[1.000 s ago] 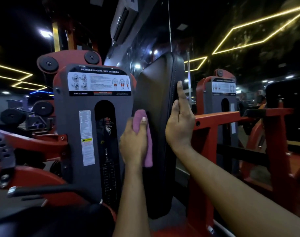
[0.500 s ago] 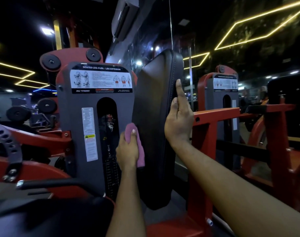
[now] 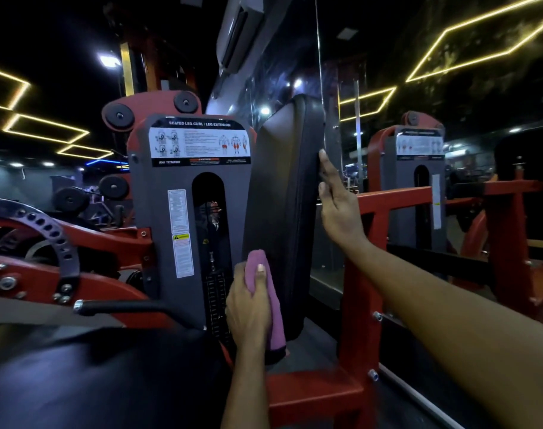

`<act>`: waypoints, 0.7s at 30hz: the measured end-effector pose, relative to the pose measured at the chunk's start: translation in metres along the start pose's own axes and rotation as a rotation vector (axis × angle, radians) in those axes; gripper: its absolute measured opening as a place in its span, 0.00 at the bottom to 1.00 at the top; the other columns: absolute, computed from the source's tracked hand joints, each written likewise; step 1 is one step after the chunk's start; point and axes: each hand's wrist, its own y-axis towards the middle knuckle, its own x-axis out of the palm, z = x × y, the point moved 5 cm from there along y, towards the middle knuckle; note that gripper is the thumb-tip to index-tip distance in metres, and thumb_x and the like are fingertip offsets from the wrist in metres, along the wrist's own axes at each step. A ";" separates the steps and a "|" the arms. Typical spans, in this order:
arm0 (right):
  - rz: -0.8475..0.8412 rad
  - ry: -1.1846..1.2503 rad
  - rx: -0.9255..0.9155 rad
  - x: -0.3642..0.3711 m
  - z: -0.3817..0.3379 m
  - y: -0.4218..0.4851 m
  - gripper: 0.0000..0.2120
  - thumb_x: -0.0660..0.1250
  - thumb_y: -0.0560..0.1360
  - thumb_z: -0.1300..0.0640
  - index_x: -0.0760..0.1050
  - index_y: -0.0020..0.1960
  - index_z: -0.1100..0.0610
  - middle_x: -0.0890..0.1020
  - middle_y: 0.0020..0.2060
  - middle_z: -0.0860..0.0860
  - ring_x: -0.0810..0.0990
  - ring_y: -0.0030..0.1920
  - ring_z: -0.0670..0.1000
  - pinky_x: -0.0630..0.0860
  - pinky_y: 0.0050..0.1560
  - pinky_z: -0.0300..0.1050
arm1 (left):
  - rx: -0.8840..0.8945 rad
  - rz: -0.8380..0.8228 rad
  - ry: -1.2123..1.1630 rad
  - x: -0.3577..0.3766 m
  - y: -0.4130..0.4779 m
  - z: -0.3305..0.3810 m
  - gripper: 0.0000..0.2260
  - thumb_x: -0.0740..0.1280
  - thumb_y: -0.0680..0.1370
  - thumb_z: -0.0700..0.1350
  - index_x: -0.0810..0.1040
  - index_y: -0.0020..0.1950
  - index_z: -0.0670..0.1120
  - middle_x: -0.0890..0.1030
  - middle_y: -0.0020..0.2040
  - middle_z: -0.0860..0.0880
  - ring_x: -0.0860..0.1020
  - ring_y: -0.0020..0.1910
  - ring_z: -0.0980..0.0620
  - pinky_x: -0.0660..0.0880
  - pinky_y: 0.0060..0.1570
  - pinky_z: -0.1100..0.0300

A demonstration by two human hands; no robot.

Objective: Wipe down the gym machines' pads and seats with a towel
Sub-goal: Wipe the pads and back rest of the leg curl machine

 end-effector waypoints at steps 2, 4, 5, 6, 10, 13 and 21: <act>-0.013 -0.105 0.062 -0.010 0.024 -0.003 0.29 0.59 0.84 0.56 0.57 0.80 0.38 0.76 0.69 0.50 0.78 0.62 0.55 0.76 0.65 0.57 | 0.137 0.066 0.027 -0.002 -0.009 0.019 0.15 0.56 0.81 0.62 0.71 0.66 0.61 0.78 0.57 0.51 0.78 0.52 0.45 0.70 0.49 0.54; -0.120 -0.324 0.098 -0.011 0.047 -0.001 0.28 0.61 0.81 0.57 0.62 0.79 0.45 0.73 0.72 0.53 0.71 0.71 0.56 0.68 0.71 0.62 | 0.249 0.146 0.079 -0.001 -0.017 0.042 0.21 0.57 0.79 0.64 0.70 0.70 0.58 0.76 0.56 0.48 0.78 0.49 0.43 0.73 0.47 0.53; -0.212 -0.450 0.121 -0.008 0.056 -0.001 0.27 0.61 0.81 0.57 0.62 0.79 0.48 0.69 0.75 0.53 0.64 0.76 0.57 0.63 0.74 0.63 | 0.307 0.175 0.105 0.001 -0.020 0.053 0.24 0.57 0.78 0.65 0.70 0.72 0.58 0.75 0.55 0.47 0.78 0.47 0.43 0.73 0.45 0.53; -0.291 -0.553 0.128 -0.007 0.063 0.001 0.27 0.61 0.82 0.56 0.62 0.80 0.48 0.64 0.79 0.51 0.58 0.79 0.55 0.58 0.75 0.62 | 0.371 0.198 0.139 0.004 -0.023 0.064 0.25 0.57 0.78 0.65 0.69 0.73 0.58 0.74 0.54 0.47 0.78 0.45 0.44 0.73 0.42 0.54; -0.399 -0.736 0.082 -0.006 0.082 0.012 0.24 0.57 0.84 0.50 0.60 0.80 0.45 0.55 0.82 0.49 0.47 0.82 0.54 0.48 0.76 0.65 | 0.509 0.251 0.303 0.014 -0.041 0.064 0.27 0.61 0.79 0.64 0.67 0.77 0.57 0.71 0.52 0.46 0.74 0.42 0.48 0.74 0.37 0.55; -0.341 -0.729 0.039 -0.010 0.086 0.019 0.21 0.57 0.85 0.48 0.67 0.77 0.49 0.66 0.77 0.53 0.55 0.80 0.57 0.54 0.75 0.65 | 0.540 0.278 0.425 0.025 -0.064 0.043 0.28 0.64 0.78 0.63 0.65 0.77 0.57 0.72 0.54 0.43 0.75 0.44 0.44 0.77 0.36 0.50; -0.291 -0.724 -0.027 -0.014 0.078 0.016 0.21 0.61 0.80 0.54 0.71 0.73 0.51 0.73 0.69 0.55 0.65 0.72 0.60 0.62 0.65 0.65 | 0.518 0.348 0.597 0.038 -0.035 0.106 0.28 0.63 0.79 0.64 0.64 0.77 0.58 0.71 0.57 0.40 0.74 0.48 0.44 0.76 0.40 0.51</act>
